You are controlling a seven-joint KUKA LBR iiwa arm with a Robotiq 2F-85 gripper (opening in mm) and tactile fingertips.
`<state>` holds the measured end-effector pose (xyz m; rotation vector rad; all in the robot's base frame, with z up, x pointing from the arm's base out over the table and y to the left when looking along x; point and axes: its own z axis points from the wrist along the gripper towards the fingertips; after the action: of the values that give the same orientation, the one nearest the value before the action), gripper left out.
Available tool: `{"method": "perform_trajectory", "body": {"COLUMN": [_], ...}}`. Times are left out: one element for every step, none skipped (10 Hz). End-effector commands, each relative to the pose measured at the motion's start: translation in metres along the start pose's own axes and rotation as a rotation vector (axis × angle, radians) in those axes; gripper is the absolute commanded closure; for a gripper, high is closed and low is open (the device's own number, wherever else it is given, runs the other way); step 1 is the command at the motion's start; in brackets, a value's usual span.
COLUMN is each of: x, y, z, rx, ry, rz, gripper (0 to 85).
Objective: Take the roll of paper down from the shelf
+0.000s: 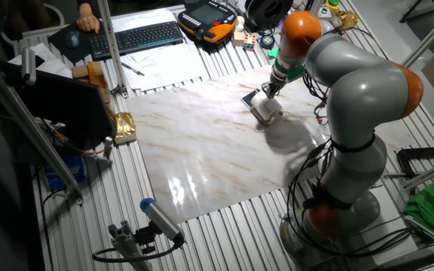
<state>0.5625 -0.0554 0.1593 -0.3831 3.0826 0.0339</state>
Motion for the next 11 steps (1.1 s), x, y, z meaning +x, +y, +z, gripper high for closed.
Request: {"method": "perform_trajectory", "body": {"x": [-0.0007,-0.001,-0.0013,-0.0017,-0.001,-0.0021,-0.0055,-0.0065,-0.0067,-0.0066,-0.0072], "y": [-0.0008,-0.0008,-0.0005,-0.0007,-0.0024,-0.0028,-0.0013,-0.0003,0.0,0.0004,0.0001], "z": [0.0018,0.004,0.0057,0.0065,0.0053,0.0037,0.0023,0.0015,0.0027,0.0043,0.0035], "rx": [0.0,0.001,0.002,0.004,0.006,0.017,0.027,0.035,0.034,0.023,0.021], "ry": [-0.002,-0.005,-0.008,-0.012,-0.013,-0.025,-0.032,-0.033,-0.032,-0.026,-0.03], "rz": [-0.003,-0.003,-0.003,-0.006,-0.006,-0.002,0.005,0.011,0.013,0.015,0.024], "gripper": [84.3,84.3,84.3,84.3,84.3,84.3,84.3,84.3,84.3,84.3,84.3]}}
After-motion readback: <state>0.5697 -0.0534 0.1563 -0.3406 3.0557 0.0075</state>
